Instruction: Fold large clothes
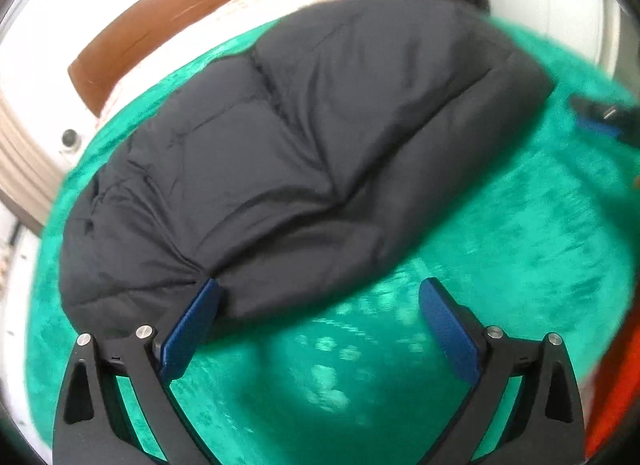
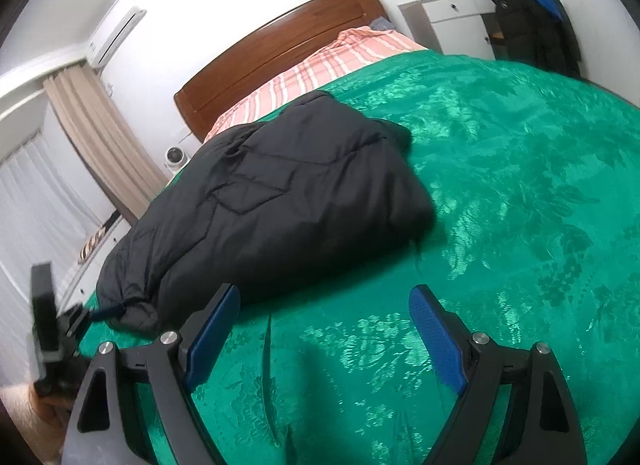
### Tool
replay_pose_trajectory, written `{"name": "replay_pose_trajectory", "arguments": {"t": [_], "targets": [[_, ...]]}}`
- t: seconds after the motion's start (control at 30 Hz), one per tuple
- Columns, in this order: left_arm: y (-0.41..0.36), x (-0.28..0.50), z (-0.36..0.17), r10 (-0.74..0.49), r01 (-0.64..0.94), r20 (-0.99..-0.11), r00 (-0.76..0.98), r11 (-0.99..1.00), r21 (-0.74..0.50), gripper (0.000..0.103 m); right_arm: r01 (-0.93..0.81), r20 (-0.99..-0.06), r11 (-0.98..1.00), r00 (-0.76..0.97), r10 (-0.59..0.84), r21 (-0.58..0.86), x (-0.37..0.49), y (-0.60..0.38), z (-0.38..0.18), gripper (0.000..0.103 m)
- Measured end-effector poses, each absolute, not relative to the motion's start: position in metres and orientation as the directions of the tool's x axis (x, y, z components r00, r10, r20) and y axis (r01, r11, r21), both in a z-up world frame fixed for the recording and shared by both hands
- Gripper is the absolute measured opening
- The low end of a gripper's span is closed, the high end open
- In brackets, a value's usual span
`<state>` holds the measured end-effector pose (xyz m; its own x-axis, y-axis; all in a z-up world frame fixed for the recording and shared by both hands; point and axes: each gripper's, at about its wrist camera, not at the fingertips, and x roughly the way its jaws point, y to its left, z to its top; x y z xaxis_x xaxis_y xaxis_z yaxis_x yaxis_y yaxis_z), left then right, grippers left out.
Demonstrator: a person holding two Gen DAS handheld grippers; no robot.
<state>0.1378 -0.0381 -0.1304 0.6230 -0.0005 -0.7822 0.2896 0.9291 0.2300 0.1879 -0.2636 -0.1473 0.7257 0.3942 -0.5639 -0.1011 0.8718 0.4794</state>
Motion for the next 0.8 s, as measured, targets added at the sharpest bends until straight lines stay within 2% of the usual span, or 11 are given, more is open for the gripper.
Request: {"name": "replay_pose_trajectory", "arguments": {"t": [0.1, 0.27, 0.4, 0.5, 0.63, 0.67, 0.73, 0.77, 0.8], "targets": [[-0.04, 0.135, -0.105, -0.121, 0.321, -0.738, 0.664, 0.937, 0.135, 0.1, -0.065, -0.536, 0.824, 0.73, 0.425, 0.563, 0.191, -0.279, -0.152, 0.086], [-0.066, 0.155, -0.095, -0.207, 0.395, -0.68, 0.704, 0.909, 0.133, 0.1, 0.02, -0.428, 0.63, 0.751, 0.503, 0.776, 0.208, -0.313, -0.163, 0.092], [-0.077, 0.184, -0.122, -0.187, 0.398, -0.707, 0.682, 0.906, 0.144, 0.1, 0.038, -0.329, 0.439, 0.721, 0.61, 0.898, 0.245, -0.324, -0.173, 0.098], [-0.081, 0.197, -0.138, -0.183, 0.393, -0.73, 0.659, 0.911, 0.126, 0.103, 0.079, -0.323, 0.361, 0.645, 0.692, 0.929, 0.286, -0.32, -0.184, 0.099], [-0.092, 0.199, -0.149, -0.171, 0.427, -0.737, 0.654, 0.888, 0.173, 0.103, 0.129, -0.306, 0.284, 0.566, 0.766, 0.95, 0.337, -0.31, -0.195, 0.1], [-0.094, 0.199, -0.151, -0.165, 0.434, -0.74, 0.652, 0.882, 0.185, 0.103, 0.127, -0.307, 0.285, 0.544, 0.78, 0.95, 0.347, -0.304, -0.194, 0.099], [-0.095, 0.198, -0.157, -0.153, 0.442, -0.742, 0.653, 0.873, 0.208, 0.103, 0.086, -0.372, 0.382, 0.502, 0.781, 0.92, 0.361, -0.286, -0.182, 0.075], [-0.097, 0.196, -0.16, -0.148, 0.441, -0.741, 0.655, 0.871, 0.216, 0.103, 0.049, -0.408, 0.446, 0.503, 0.762, 0.894, 0.362, -0.278, -0.17, 0.056], [-0.095, 0.197, -0.161, -0.148, 0.439, -0.742, 0.654, 0.873, 0.213, 0.103, 0.01, -0.446, 0.516, 0.516, 0.731, 0.857, 0.36, -0.269, -0.152, 0.051]]}}
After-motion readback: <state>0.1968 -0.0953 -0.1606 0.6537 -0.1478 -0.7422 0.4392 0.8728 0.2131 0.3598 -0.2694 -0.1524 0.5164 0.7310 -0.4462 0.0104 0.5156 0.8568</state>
